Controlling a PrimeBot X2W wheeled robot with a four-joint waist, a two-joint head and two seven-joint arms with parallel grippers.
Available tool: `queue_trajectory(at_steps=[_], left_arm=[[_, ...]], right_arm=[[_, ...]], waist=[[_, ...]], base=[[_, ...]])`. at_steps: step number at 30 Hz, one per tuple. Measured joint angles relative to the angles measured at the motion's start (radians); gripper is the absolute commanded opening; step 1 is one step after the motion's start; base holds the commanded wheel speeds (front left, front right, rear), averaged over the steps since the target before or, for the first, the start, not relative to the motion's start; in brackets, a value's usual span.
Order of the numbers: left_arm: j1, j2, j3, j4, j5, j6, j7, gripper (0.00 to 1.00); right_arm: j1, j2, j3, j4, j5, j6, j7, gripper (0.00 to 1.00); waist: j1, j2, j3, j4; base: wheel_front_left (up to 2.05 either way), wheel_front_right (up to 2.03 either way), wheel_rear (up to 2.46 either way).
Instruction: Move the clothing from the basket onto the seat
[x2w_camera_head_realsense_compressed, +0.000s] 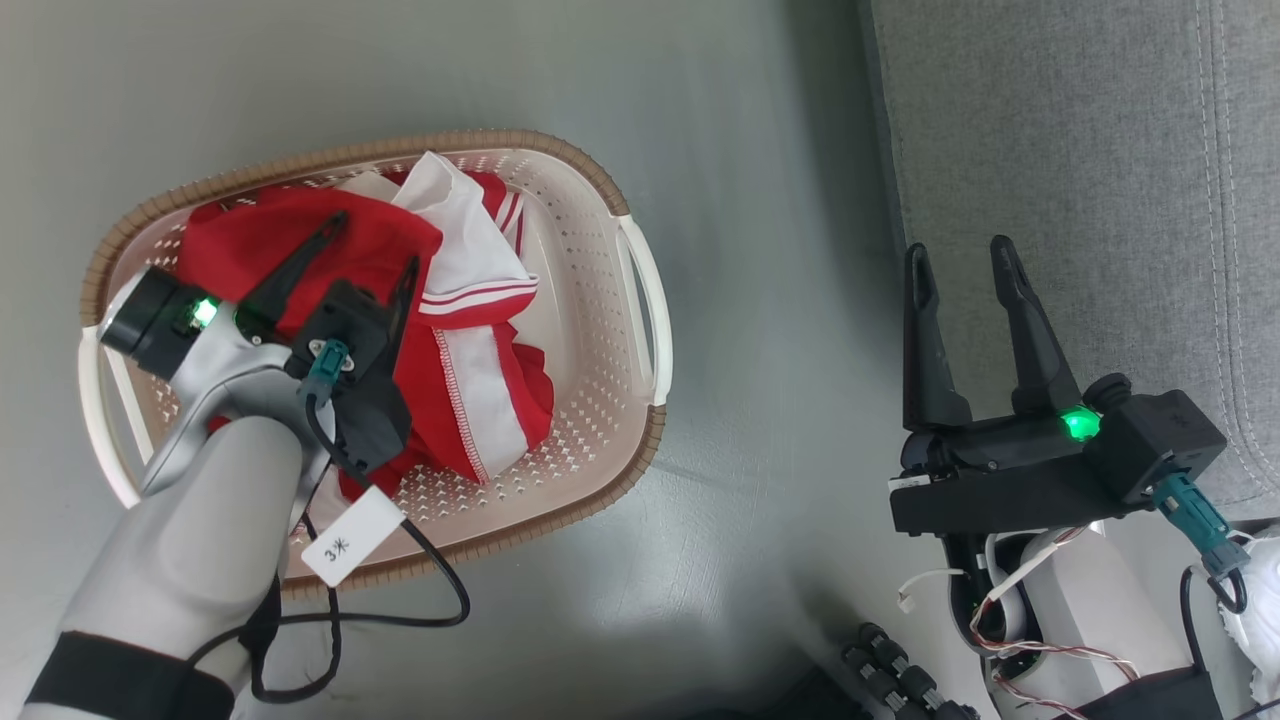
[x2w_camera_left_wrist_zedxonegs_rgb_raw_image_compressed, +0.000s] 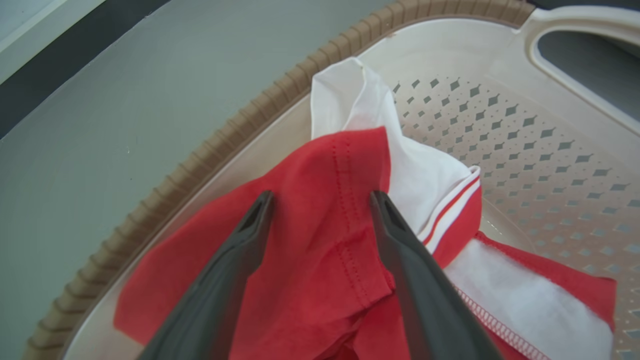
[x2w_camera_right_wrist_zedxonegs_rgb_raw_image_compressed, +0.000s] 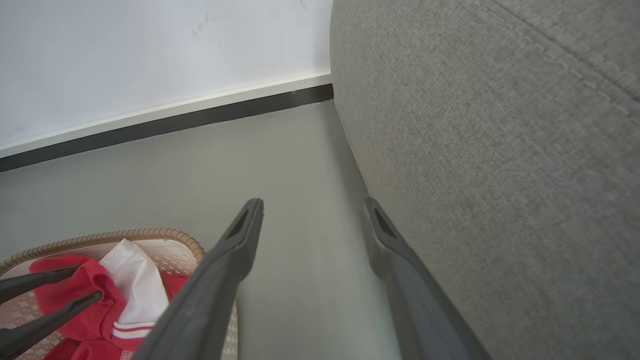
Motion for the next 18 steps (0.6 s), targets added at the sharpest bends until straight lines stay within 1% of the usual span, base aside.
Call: queue_trajectory(at_steps=[4, 5, 6, 8, 10, 18], left_arm=[[-0.021, -0.004, 0.002, 0.018, 0.0, 0.0, 0.0, 1.0], [-0.025, -0.007, 0.002, 0.026, 0.0, 0.0, 0.0, 0.87], [-0.026, -0.01, 0.002, 0.033, -0.001, 0.0, 0.0, 0.55], [-0.026, -0.016, 0.0, 0.046, -0.001, 0.0, 0.0, 0.0], [-0.028, -0.016, -0.002, 0.059, -0.001, 0.0, 0.0, 0.0], [-0.027, -0.035, -0.008, 0.093, -0.012, -0.001, -0.01, 0.0]], right_arm=[[-0.007, 0.0, 0.011, -0.003, 0.007, -0.001, 0.0, 1.0], [-0.012, 0.001, 0.011, -0.002, 0.007, -0.001, 0.0, 1.0], [-0.014, 0.0, 0.01, -0.002, 0.007, -0.001, 0.0, 1.0], [-0.015, 0.001, 0.011, -0.002, 0.008, -0.002, 0.0, 1.0], [-0.015, 0.0, 0.011, -0.002, 0.008, -0.009, 0.0, 1.0], [-0.018, 0.001, -0.001, 0.014, 0.008, -0.009, 0.0, 1.0]], waist=[[0.0, 0.0, 0.01, -0.005], [0.0, 0.0, 0.012, -0.006], [0.0, 0.0, 0.014, -0.007], [0.0, 0.0, 0.016, -0.009], [0.0, -0.0002, 0.018, -0.01], [-0.0001, -0.0002, 0.003, -0.003]], base=[[0.0, 0.0, 0.0], [0.0, 0.0, 0.0], [0.0, 0.0, 0.0], [0.0, 0.0, 0.0], [0.0, 0.0, 0.0], [0.0, 0.0, 0.0]])
